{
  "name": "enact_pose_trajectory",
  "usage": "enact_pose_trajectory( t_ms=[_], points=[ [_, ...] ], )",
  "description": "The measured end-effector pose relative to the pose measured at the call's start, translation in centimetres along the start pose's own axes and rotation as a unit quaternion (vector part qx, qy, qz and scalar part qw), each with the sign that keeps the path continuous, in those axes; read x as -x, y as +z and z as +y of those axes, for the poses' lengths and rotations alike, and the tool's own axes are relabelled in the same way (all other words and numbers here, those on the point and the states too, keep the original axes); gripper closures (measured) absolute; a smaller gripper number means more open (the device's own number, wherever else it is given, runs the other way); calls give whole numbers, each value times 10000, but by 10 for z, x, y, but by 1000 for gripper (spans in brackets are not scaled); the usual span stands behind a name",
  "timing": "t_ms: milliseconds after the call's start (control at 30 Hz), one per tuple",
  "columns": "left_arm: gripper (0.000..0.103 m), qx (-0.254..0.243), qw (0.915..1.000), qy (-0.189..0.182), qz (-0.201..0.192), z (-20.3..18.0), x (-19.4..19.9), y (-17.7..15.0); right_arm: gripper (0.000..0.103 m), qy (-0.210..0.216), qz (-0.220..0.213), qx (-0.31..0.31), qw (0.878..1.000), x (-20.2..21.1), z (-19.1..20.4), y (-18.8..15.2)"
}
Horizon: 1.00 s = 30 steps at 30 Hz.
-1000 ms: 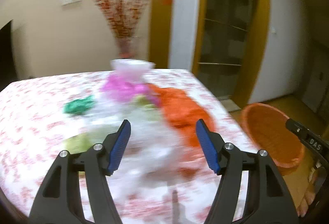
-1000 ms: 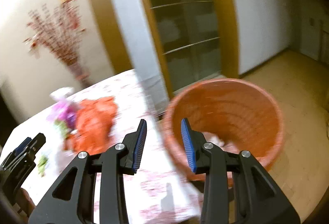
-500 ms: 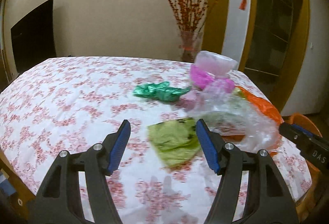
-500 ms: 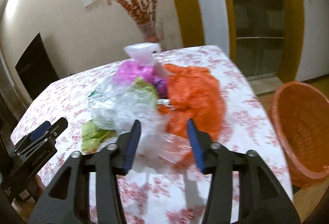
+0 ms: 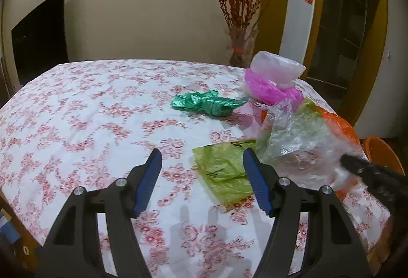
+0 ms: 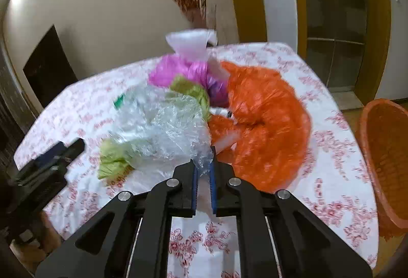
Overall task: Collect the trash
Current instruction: 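Grasp the yellow-green bag with the left gripper while the right gripper grasps bubble wrap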
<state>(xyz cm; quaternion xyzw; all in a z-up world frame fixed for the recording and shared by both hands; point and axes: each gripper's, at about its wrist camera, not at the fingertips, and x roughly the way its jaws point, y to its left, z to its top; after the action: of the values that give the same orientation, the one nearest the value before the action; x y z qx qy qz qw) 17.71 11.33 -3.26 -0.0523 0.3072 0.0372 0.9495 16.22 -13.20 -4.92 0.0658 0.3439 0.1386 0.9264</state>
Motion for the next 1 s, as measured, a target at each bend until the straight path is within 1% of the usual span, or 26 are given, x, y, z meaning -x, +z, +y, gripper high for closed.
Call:
enact_pose_trajectory(
  t_ms=[133, 300, 400, 500, 600, 700, 833, 867, 900, 933, 1000],
  points=[
    [38, -118, 9999, -93, 82, -12, -10, 4, 96, -88, -371, -288, 9989, 29, -17, 6],
    [38, -324, 9988, -262, 259, -31, -25, 9, 96, -469, -750, -634, 9941, 58, -43, 11],
    [38, -428, 9973, -356, 477, -42, -40, 9, 96, -650, -812, -781, 9915, 66, -59, 12],
    [38, -460, 9954, -492, 688, -52, -51, 8, 96, -739, -812, -925, 9896, 70, -71, 8],
    [38, -491, 9948, -546, 709, -60, -55, 10, 96, -781, -797, -1026, 9884, 70, -79, 6],
    [38, -454, 9941, -559, 816, -64, -66, 14, 96, -800, -800, -1092, 9876, 70, -84, 5],
    [39, -387, 9906, -656, 1137, -69, -88, 16, 96, -836, -775, -1105, 9873, 69, -87, 2],
    [43, -334, 9896, -732, 1189, -69, -92, 16, 96, -839, -766, -1114, 9873, 69, -88, 2],
    [44, -316, 9889, -786, 1217, -69, -94, 17, 96, -844, -749, -1123, 9872, 69, -89, 1],
    [48, -336, 9883, -815, 1242, -71, -95, 17, 96, -846, -740, -1128, 9872, 69, -90, 0],
    [66, -377, 9864, -931, 1302, -73, -98, 16, 96, -845, -717, -1147, 9872, 68, -91, -1]
  ],
)
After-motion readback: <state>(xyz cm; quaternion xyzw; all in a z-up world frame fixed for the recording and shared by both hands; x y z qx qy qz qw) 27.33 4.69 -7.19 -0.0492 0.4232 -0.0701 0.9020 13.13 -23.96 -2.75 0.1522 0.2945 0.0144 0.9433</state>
